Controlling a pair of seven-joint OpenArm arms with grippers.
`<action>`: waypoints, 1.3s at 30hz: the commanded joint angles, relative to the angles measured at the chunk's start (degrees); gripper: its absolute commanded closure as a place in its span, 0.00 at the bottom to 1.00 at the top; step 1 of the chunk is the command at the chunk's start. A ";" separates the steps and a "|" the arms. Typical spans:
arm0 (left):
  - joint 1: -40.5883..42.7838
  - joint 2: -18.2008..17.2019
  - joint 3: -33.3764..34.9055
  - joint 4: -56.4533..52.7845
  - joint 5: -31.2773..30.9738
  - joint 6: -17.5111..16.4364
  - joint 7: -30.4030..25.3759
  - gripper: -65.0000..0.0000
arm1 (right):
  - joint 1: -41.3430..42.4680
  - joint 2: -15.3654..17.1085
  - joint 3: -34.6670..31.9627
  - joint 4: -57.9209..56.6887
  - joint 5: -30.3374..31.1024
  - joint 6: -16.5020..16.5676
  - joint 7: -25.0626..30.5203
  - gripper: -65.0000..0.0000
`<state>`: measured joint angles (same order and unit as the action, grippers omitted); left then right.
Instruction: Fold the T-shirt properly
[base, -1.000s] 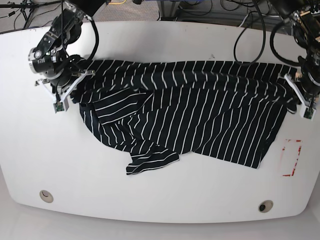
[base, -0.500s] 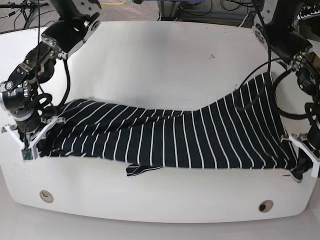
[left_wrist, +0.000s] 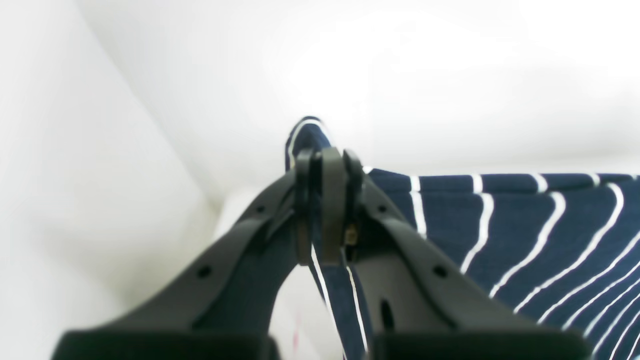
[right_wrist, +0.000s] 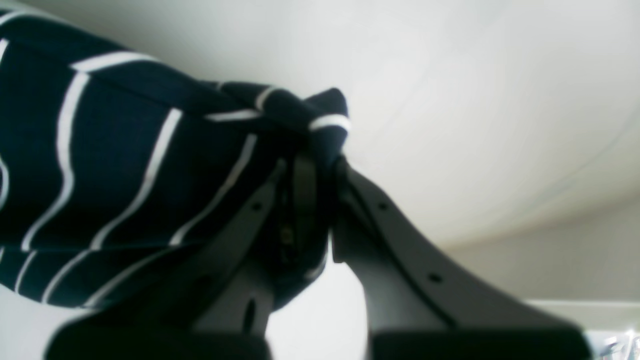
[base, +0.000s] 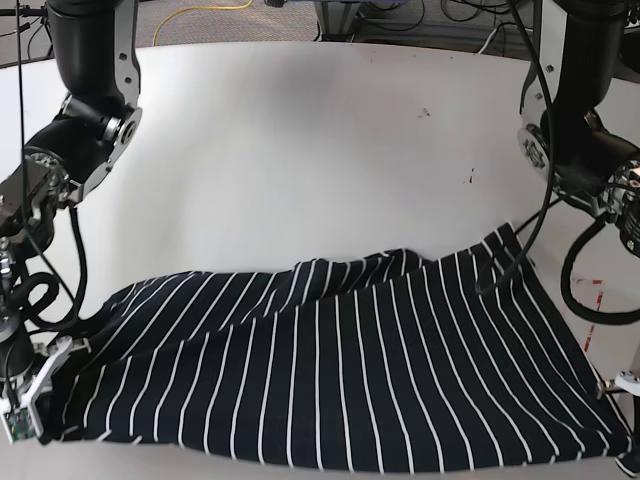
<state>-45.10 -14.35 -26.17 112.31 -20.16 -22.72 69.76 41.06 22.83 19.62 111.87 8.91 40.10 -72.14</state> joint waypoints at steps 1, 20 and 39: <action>-6.02 -0.82 0.02 -0.97 0.16 0.61 -1.23 0.99 | 6.99 2.97 -2.43 -1.59 -0.77 -0.10 1.24 0.97; -30.02 -3.01 0.02 -16.44 0.08 0.52 -1.23 0.99 | 43.12 7.98 -18.87 -20.67 -0.77 -0.10 1.59 0.97; -18.33 -2.93 3.10 -12.93 -0.36 0.26 -1.23 0.99 | 24.57 10.01 -14.03 -7.57 -0.69 -0.10 1.15 0.97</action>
<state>-62.06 -16.99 -23.35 98.02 -19.29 -22.48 70.87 65.95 32.51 5.17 101.45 7.62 40.38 -72.84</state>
